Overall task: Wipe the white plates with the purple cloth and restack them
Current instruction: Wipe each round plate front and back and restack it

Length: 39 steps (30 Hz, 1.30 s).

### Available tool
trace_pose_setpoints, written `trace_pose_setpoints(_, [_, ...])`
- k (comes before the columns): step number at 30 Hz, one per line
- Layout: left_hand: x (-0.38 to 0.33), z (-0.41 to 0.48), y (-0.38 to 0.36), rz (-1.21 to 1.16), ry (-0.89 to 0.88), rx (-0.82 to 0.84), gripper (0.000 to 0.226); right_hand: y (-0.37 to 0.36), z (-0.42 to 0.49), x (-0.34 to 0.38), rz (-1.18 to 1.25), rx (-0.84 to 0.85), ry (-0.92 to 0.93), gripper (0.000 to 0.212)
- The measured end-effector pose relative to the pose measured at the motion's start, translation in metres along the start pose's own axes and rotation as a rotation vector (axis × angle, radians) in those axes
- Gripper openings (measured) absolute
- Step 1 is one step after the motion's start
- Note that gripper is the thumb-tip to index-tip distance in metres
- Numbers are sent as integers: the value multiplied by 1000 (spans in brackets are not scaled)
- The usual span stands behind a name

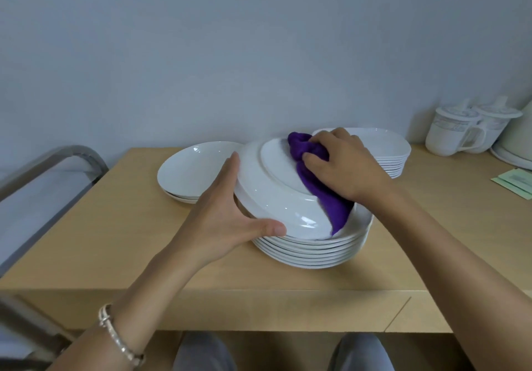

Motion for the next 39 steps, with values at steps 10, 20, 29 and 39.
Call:
trace_pose_setpoints(10, [3, 1, -7, -468, 125, 87, 30, 3, -25, -3, 60, -25, 8, 32])
trace_pose_setpoints(20, [-22, -1, 2, -840, 52, -93, 19, 13, -26, -15, 190, -200, -77, 28])
trace_pose_setpoints(29, [-41, 2, 27, -1236, 81, -134, 32, 19, -21, -32, 357, -287, -159, 18])
trace_pose_setpoints(39, [-54, 39, 99, -357, -227, -493, 8, -40, -7, 7, 104, 125, -72, 25])
Point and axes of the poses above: each hand's wrist, its own z-axis towards the middle knuckle, its own y-axis out of the back of the hand, x = y × z, the point moved 8 cm from there along z, towards the middle knuckle, and after that the axes turned 5 degrees about y, right-handed, at the moved point
